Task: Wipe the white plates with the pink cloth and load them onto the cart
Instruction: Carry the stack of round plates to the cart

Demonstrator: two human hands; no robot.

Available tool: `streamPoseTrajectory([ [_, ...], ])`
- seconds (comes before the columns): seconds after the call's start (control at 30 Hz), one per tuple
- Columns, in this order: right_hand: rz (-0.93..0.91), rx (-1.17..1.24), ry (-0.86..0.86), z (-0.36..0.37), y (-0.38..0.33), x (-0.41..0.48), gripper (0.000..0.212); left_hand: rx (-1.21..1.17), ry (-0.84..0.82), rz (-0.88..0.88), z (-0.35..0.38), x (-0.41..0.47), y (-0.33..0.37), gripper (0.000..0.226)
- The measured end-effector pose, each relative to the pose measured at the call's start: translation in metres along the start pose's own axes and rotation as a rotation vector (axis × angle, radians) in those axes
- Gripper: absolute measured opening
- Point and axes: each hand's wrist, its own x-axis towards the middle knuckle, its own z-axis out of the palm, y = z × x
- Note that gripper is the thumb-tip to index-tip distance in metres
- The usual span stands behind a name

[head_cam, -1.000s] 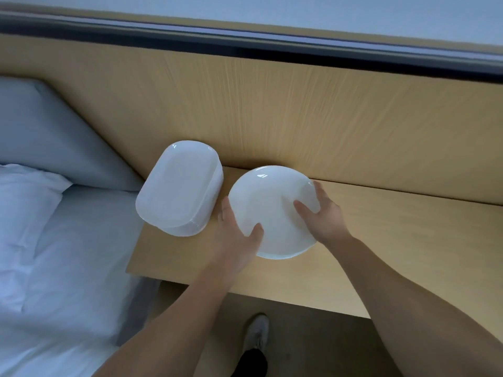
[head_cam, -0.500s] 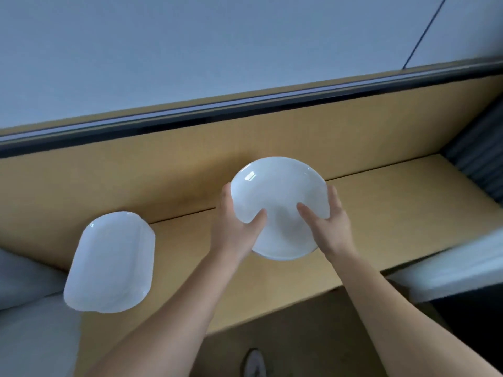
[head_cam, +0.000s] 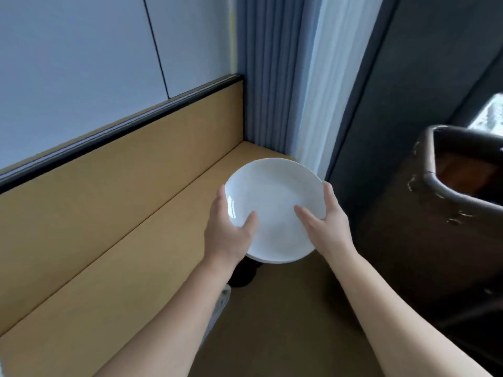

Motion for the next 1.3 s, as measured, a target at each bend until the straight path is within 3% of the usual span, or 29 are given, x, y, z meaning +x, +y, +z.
streamPoseTrajectory([
  [0.27, 0.096, -0.082, 0.265, -0.179, 0.067, -0.101, 0.083, -0.040, -0.282, 0.193, 0.108, -0.124, 0.083, 0.068],
  [0.37, 0.156, -0.096, 0.342, -0.225, 0.081, -0.139, 0.084, -0.032, -0.384, 0.233, 0.139, -0.161, 0.099, 0.072],
  [0.83, 0.339, -0.161, 0.728, -0.334, 0.132, -0.285, 0.072, -0.050, -0.827, 0.375, 0.232, -0.287, 0.137, 0.077],
  [0.97, 0.367, -0.135, 0.756, -0.365, 0.152, -0.311, 0.080, -0.046, -0.867, 0.384, 0.258, -0.320, 0.150, 0.075],
  [1.17, 0.355, -0.114, 0.745, -0.442, 0.205, -0.334, 0.066, -0.020, -0.845, 0.377, 0.320, -0.383, 0.176, 0.075],
  [1.3, 0.361, -0.106, 0.681, -0.501, 0.243, -0.340, 0.071, 0.005, -0.807, 0.333, 0.365, -0.428, 0.195, 0.075],
])
